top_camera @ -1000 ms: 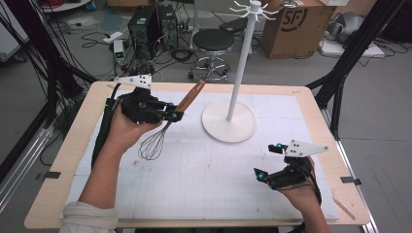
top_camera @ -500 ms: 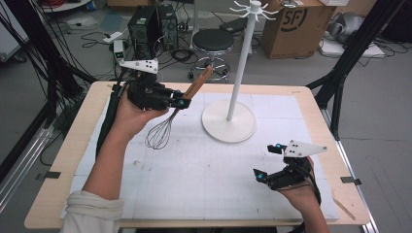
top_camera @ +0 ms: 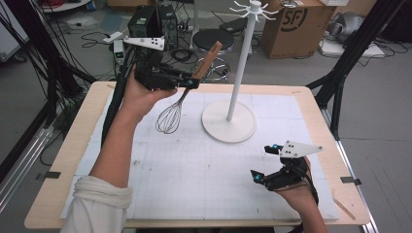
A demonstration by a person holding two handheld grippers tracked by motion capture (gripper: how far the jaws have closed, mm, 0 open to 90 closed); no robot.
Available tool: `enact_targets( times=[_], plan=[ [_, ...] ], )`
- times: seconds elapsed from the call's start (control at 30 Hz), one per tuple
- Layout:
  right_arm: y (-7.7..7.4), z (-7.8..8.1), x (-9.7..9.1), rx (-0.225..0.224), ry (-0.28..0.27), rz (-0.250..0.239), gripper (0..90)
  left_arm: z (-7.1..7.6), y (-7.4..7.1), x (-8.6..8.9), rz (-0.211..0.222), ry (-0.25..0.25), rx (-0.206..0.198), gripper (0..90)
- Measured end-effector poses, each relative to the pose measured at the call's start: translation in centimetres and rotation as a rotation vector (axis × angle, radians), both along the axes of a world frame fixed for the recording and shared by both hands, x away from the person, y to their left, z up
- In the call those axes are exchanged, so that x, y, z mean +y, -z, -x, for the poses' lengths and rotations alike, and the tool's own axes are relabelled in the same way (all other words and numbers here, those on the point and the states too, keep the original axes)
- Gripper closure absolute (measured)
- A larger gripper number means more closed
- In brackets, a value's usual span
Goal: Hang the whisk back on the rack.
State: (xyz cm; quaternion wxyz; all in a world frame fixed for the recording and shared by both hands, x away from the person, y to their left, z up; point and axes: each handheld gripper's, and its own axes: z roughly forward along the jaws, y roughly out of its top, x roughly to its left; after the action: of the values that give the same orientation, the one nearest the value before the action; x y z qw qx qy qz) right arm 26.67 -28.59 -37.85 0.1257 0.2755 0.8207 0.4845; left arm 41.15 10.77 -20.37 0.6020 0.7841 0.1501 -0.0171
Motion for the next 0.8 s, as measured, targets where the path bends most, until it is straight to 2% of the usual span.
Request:
enact_targets(
  times=[0.3, 0.7, 0.8],
  plan=[
    [0.0, 0.0, 0.1, 0.002, -0.004, 0.000, 0.6, -1.6, -1.8, -1.6, 0.012, -0.001, -0.003, 70.5],
    [0.0, 0.1, -0.2, -0.001, -0.004, -0.013, 0.6, -3.7, -2.1, -3.0, 0.049, -0.018, 0.016, 70.5],
    [0.0, 0.0, -0.2, -0.003, -0.005, -0.006, 0.6, -4.2, -2.3, -3.3, 0.034, -0.020, 0.010, 70.5]
  ],
)
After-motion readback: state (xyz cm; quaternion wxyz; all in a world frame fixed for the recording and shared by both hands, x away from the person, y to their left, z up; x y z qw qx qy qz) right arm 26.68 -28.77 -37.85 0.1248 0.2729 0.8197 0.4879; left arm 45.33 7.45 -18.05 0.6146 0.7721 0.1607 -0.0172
